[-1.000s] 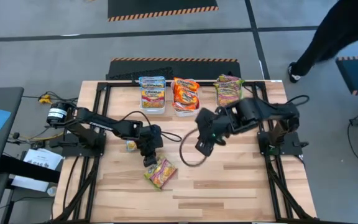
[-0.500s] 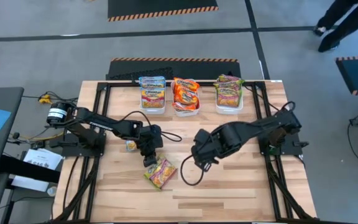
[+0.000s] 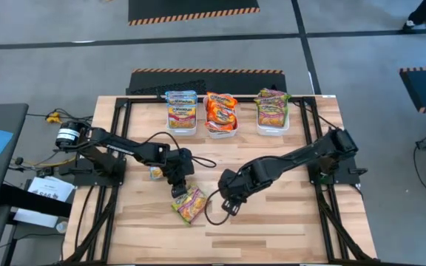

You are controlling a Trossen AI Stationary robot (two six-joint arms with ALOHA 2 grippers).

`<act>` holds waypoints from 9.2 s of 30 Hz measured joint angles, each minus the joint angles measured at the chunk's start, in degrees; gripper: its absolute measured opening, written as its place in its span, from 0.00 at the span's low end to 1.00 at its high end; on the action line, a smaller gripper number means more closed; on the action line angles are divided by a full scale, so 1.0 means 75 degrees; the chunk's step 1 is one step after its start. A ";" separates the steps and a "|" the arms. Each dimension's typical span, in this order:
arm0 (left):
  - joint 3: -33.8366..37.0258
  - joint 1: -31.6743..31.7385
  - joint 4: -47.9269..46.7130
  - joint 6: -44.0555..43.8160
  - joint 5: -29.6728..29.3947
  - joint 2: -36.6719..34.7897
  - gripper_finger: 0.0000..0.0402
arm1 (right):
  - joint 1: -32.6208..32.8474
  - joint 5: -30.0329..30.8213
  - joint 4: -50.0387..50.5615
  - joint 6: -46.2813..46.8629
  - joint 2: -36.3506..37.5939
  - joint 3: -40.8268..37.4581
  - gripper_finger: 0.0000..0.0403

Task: Sort Maruchan noodles
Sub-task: Put the green noodle pack into the right white bin, then put the blue noodle pack into the left white bin

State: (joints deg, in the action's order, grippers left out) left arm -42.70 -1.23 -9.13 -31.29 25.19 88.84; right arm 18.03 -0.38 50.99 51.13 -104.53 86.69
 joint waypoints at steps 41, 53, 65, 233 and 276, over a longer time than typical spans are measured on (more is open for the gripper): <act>0.0000 -0.0208 -0.1684 -0.0963 0.2681 -0.0003 0.29 | -0.1115 -0.0952 -0.5244 -0.0686 -0.1395 -0.1187 0.58; 0.0006 -0.1196 -0.1253 -0.1612 0.1454 0.0047 0.29 | -0.1199 -0.1171 -0.5626 -0.0745 -0.1600 -0.1171 0.58; 0.0003 -0.1008 -0.0748 -0.1529 0.0804 0.0667 0.24 | -0.1330 -0.1174 -0.5316 -0.0560 -0.1600 -0.1172 0.58; -0.2004 0.5274 0.1988 -0.0515 0.1863 -0.1848 0.18 | -0.7353 0.2433 0.2660 -0.5227 0.3032 -0.1113 0.41; -0.2692 0.6532 -0.5470 0.2642 0.1656 -0.2529 0.42 | -0.7007 0.2387 0.2267 -0.4599 0.4030 -0.1113 0.41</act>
State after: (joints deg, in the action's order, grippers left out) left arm -62.89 47.75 -50.15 -11.48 37.61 69.87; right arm -34.52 17.52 67.99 16.64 -74.30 78.35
